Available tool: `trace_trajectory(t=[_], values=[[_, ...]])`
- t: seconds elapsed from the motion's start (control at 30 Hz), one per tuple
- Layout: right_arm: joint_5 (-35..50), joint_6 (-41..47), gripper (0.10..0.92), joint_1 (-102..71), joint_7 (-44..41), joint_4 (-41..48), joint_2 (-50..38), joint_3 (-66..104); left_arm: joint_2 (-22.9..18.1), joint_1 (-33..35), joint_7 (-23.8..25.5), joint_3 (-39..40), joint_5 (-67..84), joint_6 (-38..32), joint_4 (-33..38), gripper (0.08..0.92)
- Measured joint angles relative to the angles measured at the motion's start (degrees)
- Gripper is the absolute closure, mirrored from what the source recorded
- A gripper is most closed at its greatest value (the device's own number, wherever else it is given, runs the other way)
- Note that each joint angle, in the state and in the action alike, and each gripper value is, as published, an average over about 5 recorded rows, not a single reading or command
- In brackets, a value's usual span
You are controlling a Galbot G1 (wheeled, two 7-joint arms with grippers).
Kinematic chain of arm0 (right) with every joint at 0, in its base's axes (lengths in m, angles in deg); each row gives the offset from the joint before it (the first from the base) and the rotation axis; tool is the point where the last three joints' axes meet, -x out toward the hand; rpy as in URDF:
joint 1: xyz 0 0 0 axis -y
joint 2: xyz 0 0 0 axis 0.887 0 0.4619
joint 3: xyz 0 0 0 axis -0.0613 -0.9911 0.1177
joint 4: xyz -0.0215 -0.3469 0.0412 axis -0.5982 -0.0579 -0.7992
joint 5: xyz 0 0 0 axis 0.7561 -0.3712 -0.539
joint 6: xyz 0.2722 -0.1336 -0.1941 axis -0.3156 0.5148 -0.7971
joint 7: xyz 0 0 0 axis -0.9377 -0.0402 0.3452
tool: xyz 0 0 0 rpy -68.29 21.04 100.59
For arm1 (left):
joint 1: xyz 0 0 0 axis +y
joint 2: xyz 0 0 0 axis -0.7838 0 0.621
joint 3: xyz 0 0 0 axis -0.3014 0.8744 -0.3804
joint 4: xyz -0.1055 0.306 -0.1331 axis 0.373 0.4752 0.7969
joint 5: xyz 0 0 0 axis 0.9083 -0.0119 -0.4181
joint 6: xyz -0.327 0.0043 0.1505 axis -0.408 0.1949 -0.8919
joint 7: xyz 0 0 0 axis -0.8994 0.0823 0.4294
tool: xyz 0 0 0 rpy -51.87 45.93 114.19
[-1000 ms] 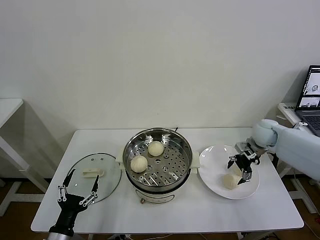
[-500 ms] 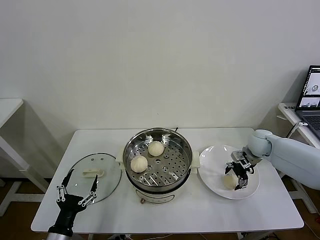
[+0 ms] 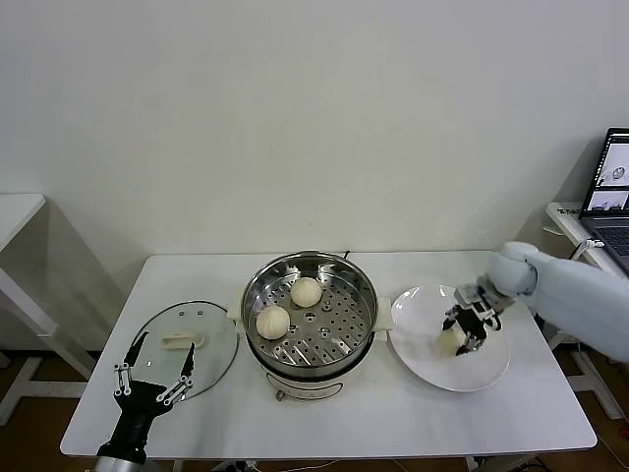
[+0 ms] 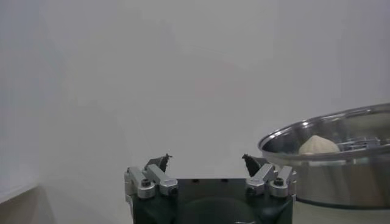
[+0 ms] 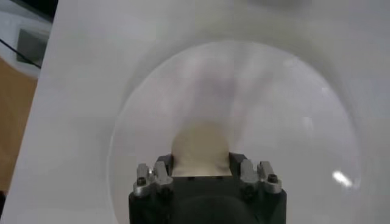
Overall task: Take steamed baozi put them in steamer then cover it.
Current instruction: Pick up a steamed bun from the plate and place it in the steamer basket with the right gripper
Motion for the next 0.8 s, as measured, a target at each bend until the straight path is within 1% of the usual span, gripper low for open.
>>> trace_trajectory(t=[0.13,0.4,0.6,0.8], values=[[1.1,-4.4,0.374,6.6,-1.8,-1.1,2.9,-1.3,0.0,0.1,0.0,0.0,0.0,0.1,0.3,0.177],[3.1,-13.3,0.38,18.2,-3.6,-4.5,11.7,-4.0,0.2,0.5,-0.1,-0.1,0.0,-0.1,0.9,0.177],[3.4,-17.9,0.381,22.1,-4.0,-8.8,17.7,-5.8,0.4,0.9,-0.2,-0.4,0.0,-0.3,0.9,0.177],[1.8,-22.3,0.375,22.8,-4.1,-13.2,21.7,-7.1,0.4,0.9,-0.2,-0.5,0.1,-0.3,1.0,0.177]])
